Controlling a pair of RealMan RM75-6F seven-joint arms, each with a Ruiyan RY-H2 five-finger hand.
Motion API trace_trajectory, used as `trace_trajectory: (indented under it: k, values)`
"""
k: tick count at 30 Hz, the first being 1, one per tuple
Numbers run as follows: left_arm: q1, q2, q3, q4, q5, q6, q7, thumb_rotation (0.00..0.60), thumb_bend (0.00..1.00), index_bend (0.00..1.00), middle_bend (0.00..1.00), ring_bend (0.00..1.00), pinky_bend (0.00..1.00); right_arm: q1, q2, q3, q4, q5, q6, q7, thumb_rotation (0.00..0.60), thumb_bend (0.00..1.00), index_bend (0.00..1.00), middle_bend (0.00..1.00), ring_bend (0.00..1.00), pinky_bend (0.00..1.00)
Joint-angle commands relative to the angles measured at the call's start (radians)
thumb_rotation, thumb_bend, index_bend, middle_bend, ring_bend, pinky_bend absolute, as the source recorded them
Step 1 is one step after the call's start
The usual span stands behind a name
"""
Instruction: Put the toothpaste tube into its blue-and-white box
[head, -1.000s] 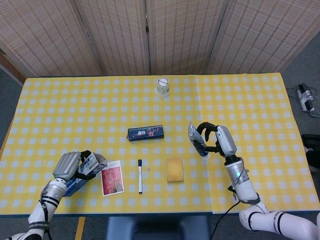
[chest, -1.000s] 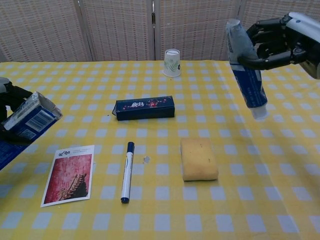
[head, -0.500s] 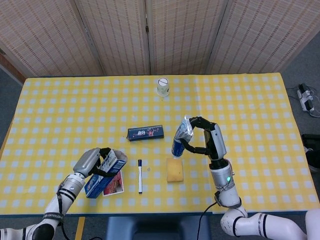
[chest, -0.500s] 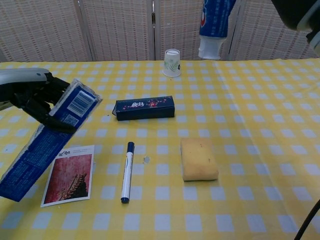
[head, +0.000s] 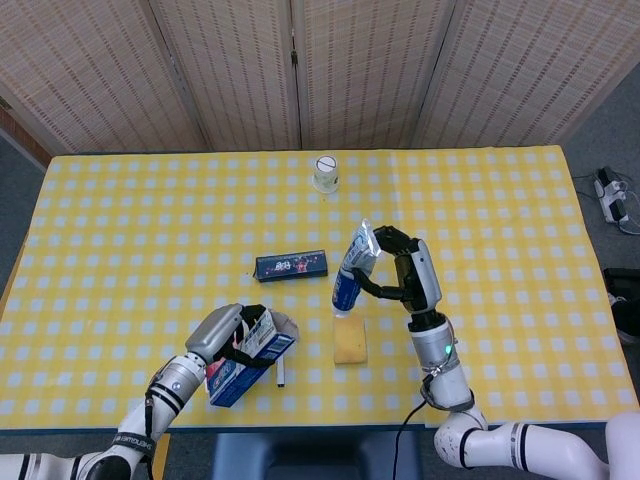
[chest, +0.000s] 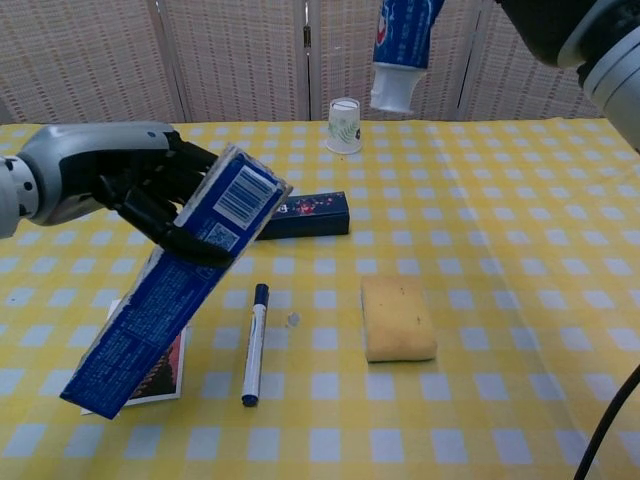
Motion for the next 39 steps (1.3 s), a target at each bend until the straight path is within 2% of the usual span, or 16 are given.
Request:
trace_trajectory:
  k: [1, 5, 9, 18, 22, 32, 39]
  values:
    - [-0.027, -0.005, -0.013, -0.006, -0.027, -0.033, -0.016, 0.6, 0.15, 0.5, 0.57, 0.54, 0.66, 0.007, -0.001, 0.003, -0.008, 0.008, -0.018, 0.015, 0.6, 0.34, 0.79, 0.61, 0.69, 0.56]
    - [-0.053, 0.002, -0.035, -0.007, -0.043, -0.062, -0.046, 0.6, 0.16, 0.51, 0.58, 0.54, 0.66, 0.023, 0.022, 0.026, -0.025, 0.053, -0.082, 0.069, 0.6, 0.34, 0.79, 0.61, 0.68, 0.56]
    - [-0.05, 0.013, -0.071, 0.014, -0.032, -0.145, -0.179, 0.6, 0.16, 0.52, 0.58, 0.53, 0.65, 0.03, 0.046, 0.035, -0.038, 0.094, -0.151, 0.141, 0.6, 0.34, 0.79, 0.61, 0.68, 0.56]
    - [-0.041, -0.072, -0.113, 0.121, 0.038, -0.178, -0.373, 0.6, 0.16, 0.52, 0.58, 0.52, 0.65, 0.033, 0.044, 0.051, -0.008, 0.129, -0.227, 0.323, 0.6, 0.34, 0.79, 0.61, 0.67, 0.56]
    - [-0.046, -0.083, -0.119, 0.138, 0.054, -0.18, -0.4, 0.6, 0.16, 0.52, 0.58, 0.51, 0.65, 0.034, 0.035, 0.057, 0.025, 0.118, -0.224, 0.345, 0.6, 0.34, 0.79, 0.61, 0.67, 0.56]
    - [-0.076, -0.128, -0.092, 0.15, 0.061, -0.189, -0.409, 0.6, 0.15, 0.52, 0.58, 0.52, 0.65, 0.047, 0.017, 0.072, 0.075, 0.107, -0.231, 0.391, 0.6, 0.34, 0.79, 0.61, 0.68, 0.56]
    - [-0.11, -0.166, -0.111, 0.198, 0.013, -0.181, -0.417, 0.6, 0.15, 0.52, 0.58, 0.51, 0.65, 0.06, 0.01, 0.075, 0.086, 0.11, -0.256, 0.423, 0.6, 0.34, 0.79, 0.61, 0.68, 0.56]
